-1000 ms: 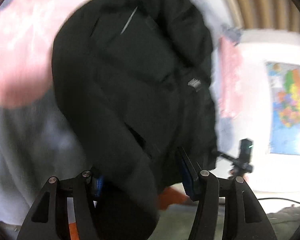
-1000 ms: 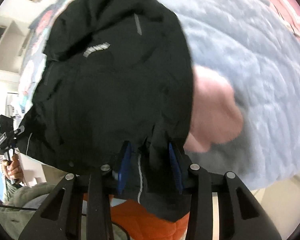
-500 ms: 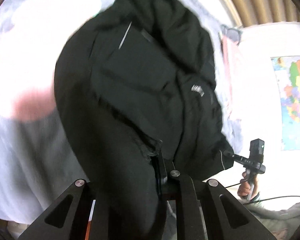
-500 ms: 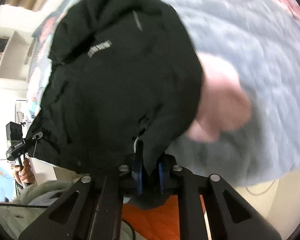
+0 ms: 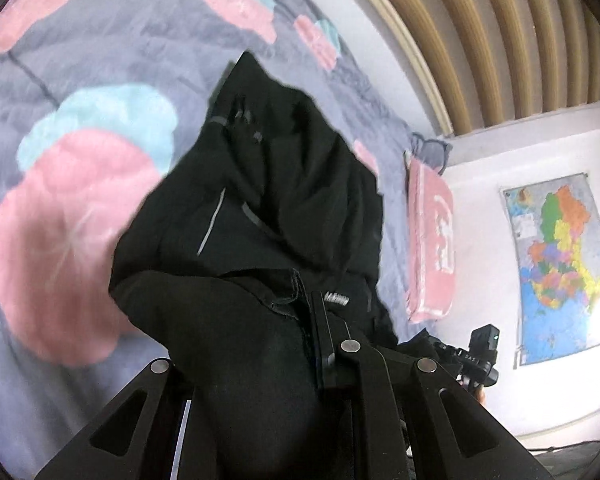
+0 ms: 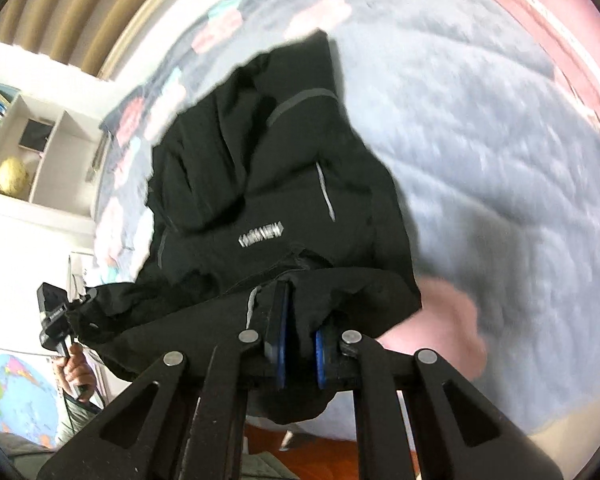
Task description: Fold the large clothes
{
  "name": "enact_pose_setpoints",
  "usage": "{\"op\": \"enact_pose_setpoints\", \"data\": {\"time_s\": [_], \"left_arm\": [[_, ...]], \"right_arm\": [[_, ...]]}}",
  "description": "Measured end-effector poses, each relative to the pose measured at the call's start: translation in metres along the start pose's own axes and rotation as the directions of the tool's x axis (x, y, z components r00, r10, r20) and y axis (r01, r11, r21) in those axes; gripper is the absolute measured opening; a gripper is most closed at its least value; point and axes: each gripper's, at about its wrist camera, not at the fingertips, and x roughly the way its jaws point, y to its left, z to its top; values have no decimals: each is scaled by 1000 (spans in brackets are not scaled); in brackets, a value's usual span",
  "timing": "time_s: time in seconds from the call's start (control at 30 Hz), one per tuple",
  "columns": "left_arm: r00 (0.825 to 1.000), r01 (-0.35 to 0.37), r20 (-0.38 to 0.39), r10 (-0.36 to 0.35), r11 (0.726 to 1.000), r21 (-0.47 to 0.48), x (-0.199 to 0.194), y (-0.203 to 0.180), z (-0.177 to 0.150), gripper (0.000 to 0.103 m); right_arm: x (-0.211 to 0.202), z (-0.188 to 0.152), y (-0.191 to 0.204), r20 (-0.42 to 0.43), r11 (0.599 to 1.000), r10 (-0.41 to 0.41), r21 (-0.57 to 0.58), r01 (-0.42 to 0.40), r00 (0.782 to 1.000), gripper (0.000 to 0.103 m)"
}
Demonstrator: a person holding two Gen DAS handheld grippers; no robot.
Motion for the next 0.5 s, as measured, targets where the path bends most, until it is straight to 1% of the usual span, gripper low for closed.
{"op": "enact_pose_setpoints", "data": {"time_s": [0.13,0.3,0.4,0.5], "left_arm": [[999,26,39,-27,1000,16,-5,-11,28,15],[996,35,77,-38,999,41,-1,-27,65,16],[995,40,93,-45,998,51,10,-37,98,16],[992,46,116,-51,998,43,26,-46,138,16]], "right_arm": [[-3,32,17,42,999,12,-37,-11,999,13],[-11,80,35,97,996,34,-81,-26,995,13],[-12,118,45,126,995,41,-94,-29,991,13],[-2,162,57,149,995,22,-99,-7,989,13]]}}
